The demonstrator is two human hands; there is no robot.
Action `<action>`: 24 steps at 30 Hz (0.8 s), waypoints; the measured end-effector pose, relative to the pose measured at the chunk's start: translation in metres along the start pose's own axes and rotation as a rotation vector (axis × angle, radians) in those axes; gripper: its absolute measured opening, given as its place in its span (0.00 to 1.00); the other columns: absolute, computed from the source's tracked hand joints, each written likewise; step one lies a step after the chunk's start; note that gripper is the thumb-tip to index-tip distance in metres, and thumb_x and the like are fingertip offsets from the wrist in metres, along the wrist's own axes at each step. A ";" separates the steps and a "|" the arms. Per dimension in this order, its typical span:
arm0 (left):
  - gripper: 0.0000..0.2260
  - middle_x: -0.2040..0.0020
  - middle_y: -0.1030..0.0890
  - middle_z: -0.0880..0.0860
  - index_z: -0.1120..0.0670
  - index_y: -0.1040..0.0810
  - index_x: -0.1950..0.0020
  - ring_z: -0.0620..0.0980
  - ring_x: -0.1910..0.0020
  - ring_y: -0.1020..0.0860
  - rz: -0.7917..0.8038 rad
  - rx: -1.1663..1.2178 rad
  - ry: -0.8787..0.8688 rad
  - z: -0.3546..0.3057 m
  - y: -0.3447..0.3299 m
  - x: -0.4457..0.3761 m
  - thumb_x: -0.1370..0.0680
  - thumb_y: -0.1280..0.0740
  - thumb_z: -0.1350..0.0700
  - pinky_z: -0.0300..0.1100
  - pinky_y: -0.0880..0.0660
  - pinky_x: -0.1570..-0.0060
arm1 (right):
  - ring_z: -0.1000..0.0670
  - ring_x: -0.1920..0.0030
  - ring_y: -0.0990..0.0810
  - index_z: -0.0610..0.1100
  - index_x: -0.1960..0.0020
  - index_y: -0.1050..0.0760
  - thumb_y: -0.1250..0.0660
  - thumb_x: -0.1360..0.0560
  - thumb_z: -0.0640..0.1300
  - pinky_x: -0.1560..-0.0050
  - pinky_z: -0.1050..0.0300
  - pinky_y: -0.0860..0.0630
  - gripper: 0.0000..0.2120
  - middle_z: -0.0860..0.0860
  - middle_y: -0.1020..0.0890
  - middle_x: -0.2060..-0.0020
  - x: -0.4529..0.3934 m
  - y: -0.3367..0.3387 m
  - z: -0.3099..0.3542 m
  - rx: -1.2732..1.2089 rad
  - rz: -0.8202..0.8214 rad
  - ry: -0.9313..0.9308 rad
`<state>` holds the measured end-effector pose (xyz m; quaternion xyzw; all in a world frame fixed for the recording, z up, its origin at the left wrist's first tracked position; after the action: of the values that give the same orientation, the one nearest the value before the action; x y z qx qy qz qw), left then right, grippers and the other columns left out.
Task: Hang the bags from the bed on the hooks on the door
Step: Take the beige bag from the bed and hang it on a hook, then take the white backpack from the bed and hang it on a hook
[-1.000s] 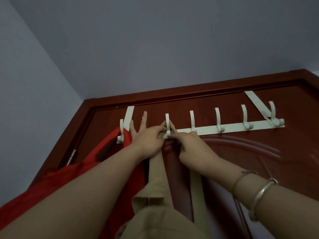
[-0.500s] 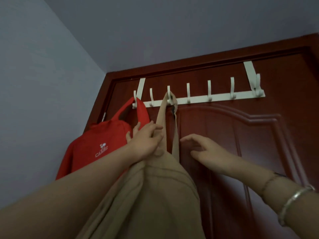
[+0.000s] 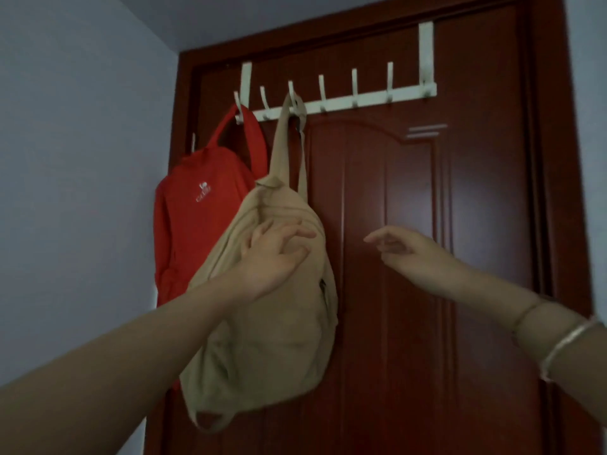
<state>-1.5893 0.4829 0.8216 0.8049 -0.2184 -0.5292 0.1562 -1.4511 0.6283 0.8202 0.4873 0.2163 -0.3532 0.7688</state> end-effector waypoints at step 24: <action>0.10 0.48 0.17 0.50 0.55 0.18 0.54 0.45 0.47 0.21 0.894 0.833 -0.271 -0.319 -0.139 0.360 0.23 0.39 0.60 0.30 0.29 0.55 | 0.53 0.43 0.20 0.54 0.50 0.25 0.42 0.25 0.32 0.44 0.56 0.26 0.18 0.56 0.20 0.45 0.553 0.124 0.128 0.245 -0.426 -0.868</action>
<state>-1.1460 0.4222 0.5967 0.5548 -0.7398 -0.3805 0.0063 -0.9956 0.3636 0.5749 0.3272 -0.0721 -0.6955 0.6356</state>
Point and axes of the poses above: each hand's wrist, its own x-axis away from the middle knuckle, its own y-axis out of the back of the hand, z = x × y, the point moved 8 cm from there along -x, towards the middle knuckle
